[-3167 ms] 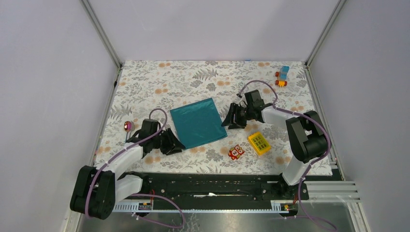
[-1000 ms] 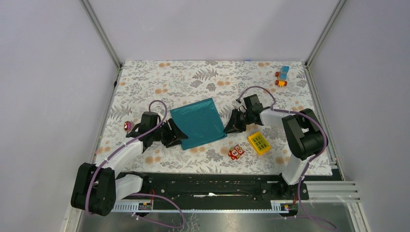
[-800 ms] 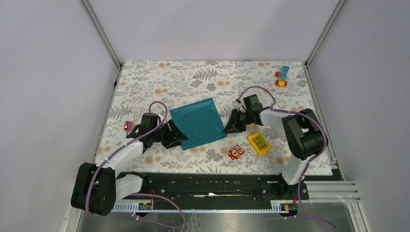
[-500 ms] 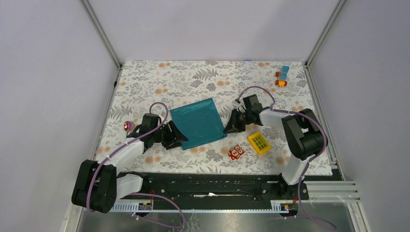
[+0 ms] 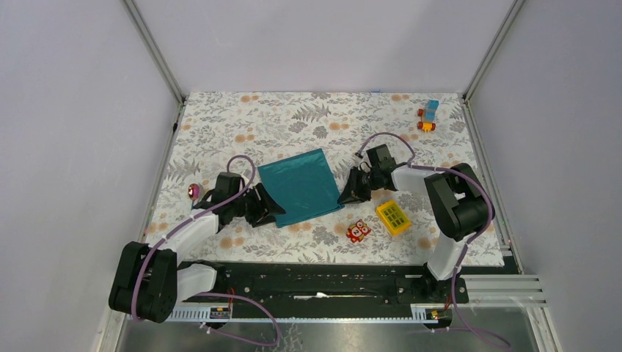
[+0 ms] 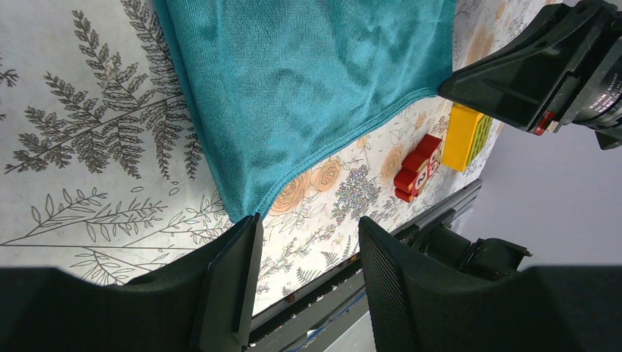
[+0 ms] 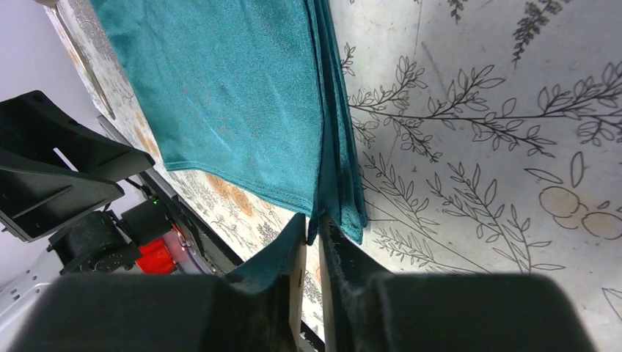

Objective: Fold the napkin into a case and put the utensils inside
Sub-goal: Pick up the top corner of the square-folded napkin from the center of the board.

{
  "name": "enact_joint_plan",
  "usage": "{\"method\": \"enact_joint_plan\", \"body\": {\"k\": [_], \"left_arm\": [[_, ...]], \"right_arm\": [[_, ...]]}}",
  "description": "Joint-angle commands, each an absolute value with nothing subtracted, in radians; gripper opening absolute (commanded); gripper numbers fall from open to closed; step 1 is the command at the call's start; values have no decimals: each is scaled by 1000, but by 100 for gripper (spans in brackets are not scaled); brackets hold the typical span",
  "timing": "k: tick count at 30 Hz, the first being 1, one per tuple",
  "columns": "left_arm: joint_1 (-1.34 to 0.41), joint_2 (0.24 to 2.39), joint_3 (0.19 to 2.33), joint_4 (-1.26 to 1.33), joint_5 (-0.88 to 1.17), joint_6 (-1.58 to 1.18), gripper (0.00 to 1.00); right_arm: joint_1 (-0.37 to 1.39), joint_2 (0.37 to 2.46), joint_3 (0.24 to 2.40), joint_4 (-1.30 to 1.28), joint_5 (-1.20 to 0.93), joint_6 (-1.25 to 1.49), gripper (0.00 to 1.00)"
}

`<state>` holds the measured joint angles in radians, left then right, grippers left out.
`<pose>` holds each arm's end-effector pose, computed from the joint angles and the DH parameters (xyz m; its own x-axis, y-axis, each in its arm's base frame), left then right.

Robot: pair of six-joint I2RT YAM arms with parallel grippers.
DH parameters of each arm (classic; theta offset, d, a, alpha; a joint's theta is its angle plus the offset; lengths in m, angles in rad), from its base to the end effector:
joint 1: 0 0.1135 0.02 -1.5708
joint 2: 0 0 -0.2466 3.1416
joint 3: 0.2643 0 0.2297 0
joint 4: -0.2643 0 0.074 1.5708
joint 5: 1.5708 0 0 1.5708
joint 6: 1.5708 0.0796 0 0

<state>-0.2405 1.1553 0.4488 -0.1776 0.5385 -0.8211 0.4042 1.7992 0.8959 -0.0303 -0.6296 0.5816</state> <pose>0.2023 -0.0916 0.1307 -0.8926 -0.4280 -0.1417 -0.1952 0.6502 -0.7343 0.2965 0.1778 0.1055 -0.9691 0.0684 -0.2371 -0.1288 0.6795 0.7223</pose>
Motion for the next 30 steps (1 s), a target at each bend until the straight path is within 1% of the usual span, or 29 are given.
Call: {"method": "enact_joint_plan", "body": {"k": [1,4,7,11,12,14,15,22,23,26,30], "left_arm": [[-242,1154,443,-136,532,-825,56],[-242,1150,445,-137,528,-827,56],[-242,1156,445,-136,525,-824,56],[-241,1167,446,-130,529,-821,56],[-242,1166,447,-131,531,-821,56],[-241,1164,448,-133,532,-821,56],[-241,1162,449,-135,532,-821,56],[-242,1160,448,-138,533,-819,56],[-242,1159,448,-139,535,-819,56],[-242,1154,449,-143,533,-819,56],[-242,1155,446,-142,533,-819,56]], "right_arm": [[418,1782,936,-15,-657,580,16],[420,1752,936,-42,-647,573,15],[421,1736,936,-63,-638,563,17],[423,1731,938,-69,-638,563,17],[423,1729,940,-71,-638,562,18],[425,1725,946,-80,-632,558,24],[425,1724,950,-86,-626,553,26],[425,1747,967,-103,-613,536,25],[425,1750,968,-105,-612,536,25],[426,1748,970,-117,-600,524,33],[426,1752,967,-120,-593,518,34]]}}
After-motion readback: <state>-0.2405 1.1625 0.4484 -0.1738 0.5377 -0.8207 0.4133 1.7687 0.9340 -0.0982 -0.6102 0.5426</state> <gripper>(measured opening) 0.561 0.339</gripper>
